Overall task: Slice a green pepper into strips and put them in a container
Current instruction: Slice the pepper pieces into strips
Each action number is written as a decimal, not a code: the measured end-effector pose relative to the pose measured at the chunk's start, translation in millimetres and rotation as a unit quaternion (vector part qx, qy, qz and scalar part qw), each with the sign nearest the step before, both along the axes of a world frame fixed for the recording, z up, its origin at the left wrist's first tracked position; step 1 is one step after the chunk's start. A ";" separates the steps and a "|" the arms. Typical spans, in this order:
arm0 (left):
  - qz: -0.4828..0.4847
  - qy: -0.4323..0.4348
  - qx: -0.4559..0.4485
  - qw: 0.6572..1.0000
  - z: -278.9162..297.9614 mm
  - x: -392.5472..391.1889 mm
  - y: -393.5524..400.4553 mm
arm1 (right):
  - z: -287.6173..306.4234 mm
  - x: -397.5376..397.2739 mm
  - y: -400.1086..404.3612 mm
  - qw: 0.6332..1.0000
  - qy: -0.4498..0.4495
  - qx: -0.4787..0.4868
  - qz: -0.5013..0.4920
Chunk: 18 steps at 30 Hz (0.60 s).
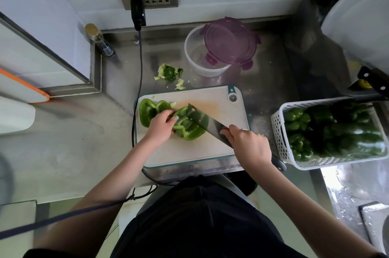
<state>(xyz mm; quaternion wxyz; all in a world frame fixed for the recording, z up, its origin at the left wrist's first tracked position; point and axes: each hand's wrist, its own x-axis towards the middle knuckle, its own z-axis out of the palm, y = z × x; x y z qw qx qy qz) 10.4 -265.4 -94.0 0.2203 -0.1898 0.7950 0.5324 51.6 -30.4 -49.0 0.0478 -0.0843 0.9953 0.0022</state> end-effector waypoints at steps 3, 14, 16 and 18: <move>0.002 0.012 -0.004 1.000 2.1 -0.5 2.1 | 4.1 -3.1 -4.6 1.000 -0.012 0.000 -0.006; 0.024 -0.003 0.002 1.000 0.1 -0.6 0.0 | 5.3 -18.9 -4.1 0.990 -0.123 -0.066 -0.036; 0.027 -0.007 0.003 1.000 -0.3 -1.8 -0.3 | 1.0 -22.0 1.0 0.980 -0.162 -0.101 -0.057; 0.035 -0.011 0.001 0.999 -1.4 -2.9 -0.6 | -2.1 -26.1 5.6 0.973 -0.182 -0.128 -0.063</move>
